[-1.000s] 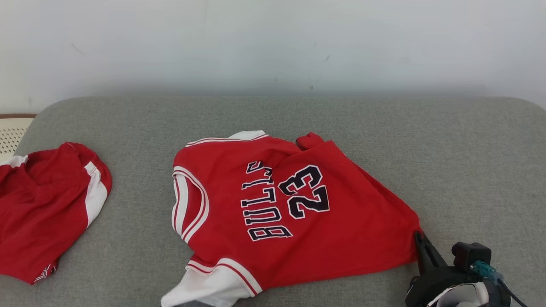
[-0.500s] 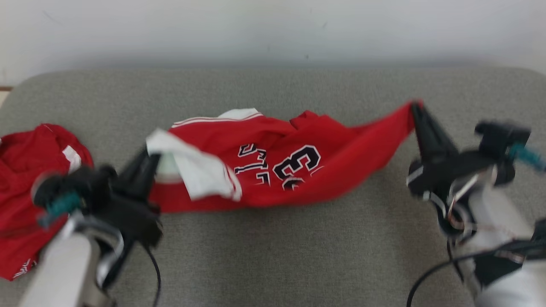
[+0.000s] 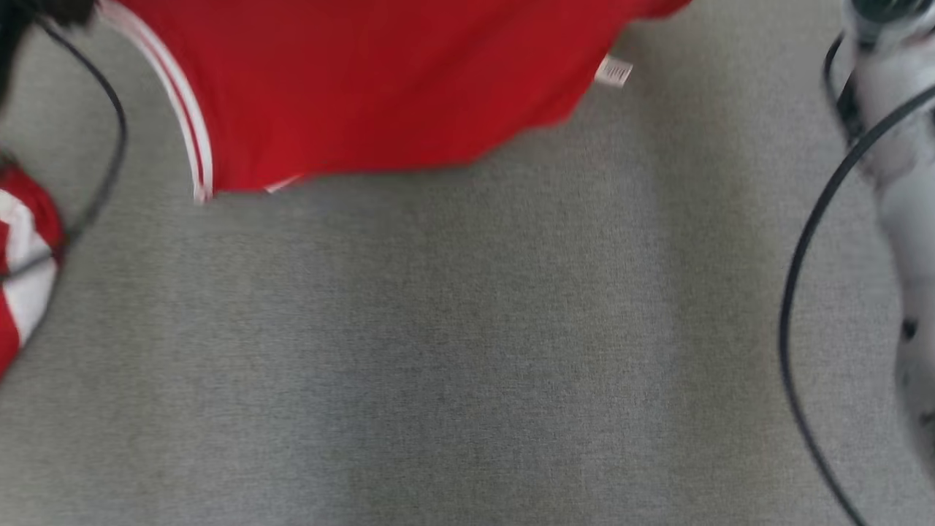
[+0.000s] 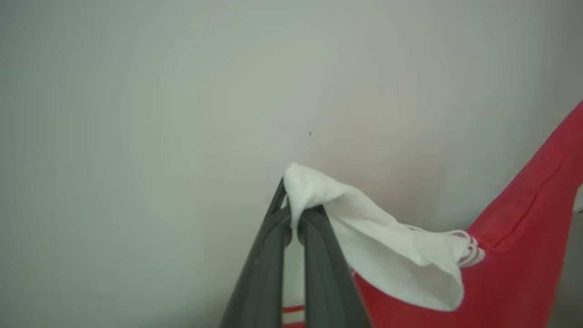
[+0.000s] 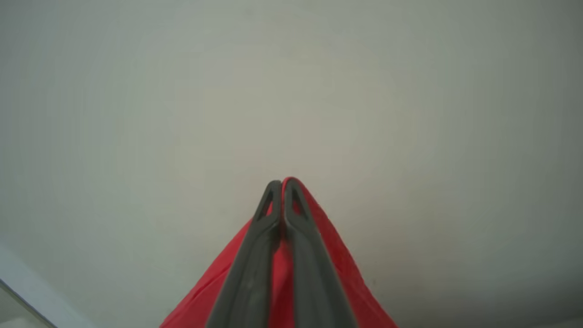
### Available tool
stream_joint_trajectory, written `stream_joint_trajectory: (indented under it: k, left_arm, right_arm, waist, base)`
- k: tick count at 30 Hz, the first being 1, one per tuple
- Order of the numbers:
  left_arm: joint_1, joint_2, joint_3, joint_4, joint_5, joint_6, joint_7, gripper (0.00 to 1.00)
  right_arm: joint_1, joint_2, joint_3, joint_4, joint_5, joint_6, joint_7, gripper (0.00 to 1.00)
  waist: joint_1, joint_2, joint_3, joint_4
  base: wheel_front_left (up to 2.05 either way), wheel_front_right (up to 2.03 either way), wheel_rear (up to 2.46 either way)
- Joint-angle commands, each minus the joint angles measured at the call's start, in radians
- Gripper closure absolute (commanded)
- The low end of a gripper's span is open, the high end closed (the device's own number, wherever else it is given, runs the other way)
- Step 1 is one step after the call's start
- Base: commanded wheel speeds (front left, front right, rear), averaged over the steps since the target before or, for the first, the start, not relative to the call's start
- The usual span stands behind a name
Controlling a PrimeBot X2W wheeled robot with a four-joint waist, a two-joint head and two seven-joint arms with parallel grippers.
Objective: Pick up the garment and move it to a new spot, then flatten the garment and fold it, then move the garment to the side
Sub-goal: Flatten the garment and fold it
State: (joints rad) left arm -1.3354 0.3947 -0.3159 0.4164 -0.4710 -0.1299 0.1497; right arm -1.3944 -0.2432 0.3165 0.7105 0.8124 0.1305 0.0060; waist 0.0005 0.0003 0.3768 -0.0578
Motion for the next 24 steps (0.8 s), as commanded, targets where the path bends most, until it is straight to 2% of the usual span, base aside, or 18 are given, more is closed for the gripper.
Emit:
stream_joint_trajectory:
  k: [1,9,15,20,24]
  left_arm:
    - [-0.044,-0.001,-0.002,0.027,0.006,0.001,-0.002,1.00]
    - [-0.361,-0.035,-0.005,0.253,0.041,0.008,-0.032,1.00]
    - [-0.561,-0.108,-0.030,0.386,0.064,0.015,-0.081,1.00]
    - [-0.644,-0.163,-0.044,0.451,0.067,0.022,-0.141,1.00]
    - [-0.663,-0.170,-0.055,0.492,0.066,0.019,-0.190,1.00]
  right_arm:
    - [-0.037,0.002,-0.002,0.025,0.002,0.000,-0.011,1.00]
    - [-0.317,0.016,-0.049,0.287,-0.022,0.000,-0.086,1.00]
    - [-0.478,0.001,-0.043,0.439,-0.095,0.000,-0.162,1.00]
    - [-0.530,0.017,-0.041,0.494,-0.113,0.000,-0.194,1.00]
    - [-0.510,0.033,-0.012,0.472,-0.103,0.000,-0.199,1.00]
  waist:
    - [-0.0005,-0.0003,0.056,-0.026]
    - [-0.0005,-0.0003,0.032,-0.051]
    - [-0.0005,-0.0003,0.025,-0.049]
    - [-0.0005,-0.0003,0.050,-0.048]
    - [-0.0005,-0.0003,0.082,-0.053]
  base:
    - [0.00,0.00,0.00]
    - [0.00,0.00,0.00]
    - [0.00,0.00,0.00]
    - [0.00,0.00,0.00]
    - [0.00,0.00,0.00]
